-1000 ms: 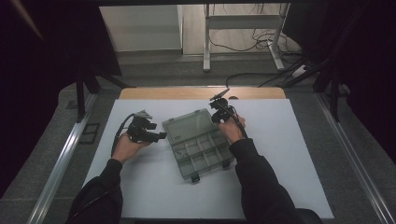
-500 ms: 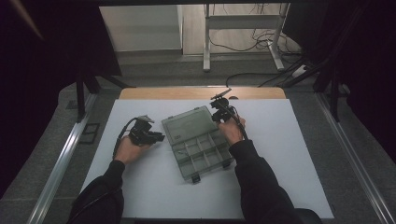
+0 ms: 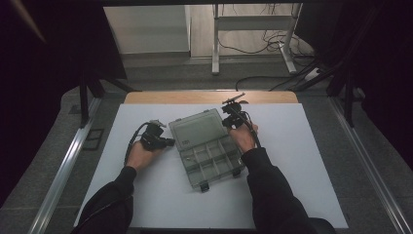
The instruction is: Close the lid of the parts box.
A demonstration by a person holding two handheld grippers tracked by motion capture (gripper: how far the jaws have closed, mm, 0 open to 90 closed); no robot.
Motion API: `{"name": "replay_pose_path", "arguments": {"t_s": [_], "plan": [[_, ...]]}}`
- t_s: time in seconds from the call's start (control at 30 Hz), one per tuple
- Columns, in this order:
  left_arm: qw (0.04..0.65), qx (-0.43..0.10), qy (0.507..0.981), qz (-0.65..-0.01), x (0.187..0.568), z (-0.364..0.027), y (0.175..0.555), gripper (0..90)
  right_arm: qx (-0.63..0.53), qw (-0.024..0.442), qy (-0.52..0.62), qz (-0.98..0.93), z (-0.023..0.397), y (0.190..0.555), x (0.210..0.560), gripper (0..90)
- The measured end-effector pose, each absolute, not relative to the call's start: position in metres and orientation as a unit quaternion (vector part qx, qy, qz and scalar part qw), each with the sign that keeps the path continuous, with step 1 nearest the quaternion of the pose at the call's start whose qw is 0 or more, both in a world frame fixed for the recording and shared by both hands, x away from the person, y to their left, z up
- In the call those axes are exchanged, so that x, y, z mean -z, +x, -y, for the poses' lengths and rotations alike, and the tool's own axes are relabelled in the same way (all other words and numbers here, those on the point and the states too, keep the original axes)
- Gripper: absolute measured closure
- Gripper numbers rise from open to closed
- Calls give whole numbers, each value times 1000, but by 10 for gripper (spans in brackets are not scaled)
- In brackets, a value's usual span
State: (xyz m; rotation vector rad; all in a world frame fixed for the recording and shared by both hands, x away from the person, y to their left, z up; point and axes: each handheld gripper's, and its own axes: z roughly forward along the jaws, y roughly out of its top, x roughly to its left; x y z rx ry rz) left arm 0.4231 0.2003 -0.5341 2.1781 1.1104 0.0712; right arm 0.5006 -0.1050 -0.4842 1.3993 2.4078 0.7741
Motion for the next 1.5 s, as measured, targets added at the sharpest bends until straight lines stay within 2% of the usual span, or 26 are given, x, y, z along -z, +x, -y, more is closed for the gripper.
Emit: {"name": "replay_pose_path", "arguments": {"t_s": [0.7,1.07,1.5], "plan": [[388,-30,806,-446,524,-208,444,898,-283,135,465,-828,103,493,477,879],[432,-46,782,-447,504,-216,441,898,-292,132,453,-832,105,488,470,873],[457,-63,780,-422,481,-214,430,896,-308,115,444,-833,117,480,464,844]]}}
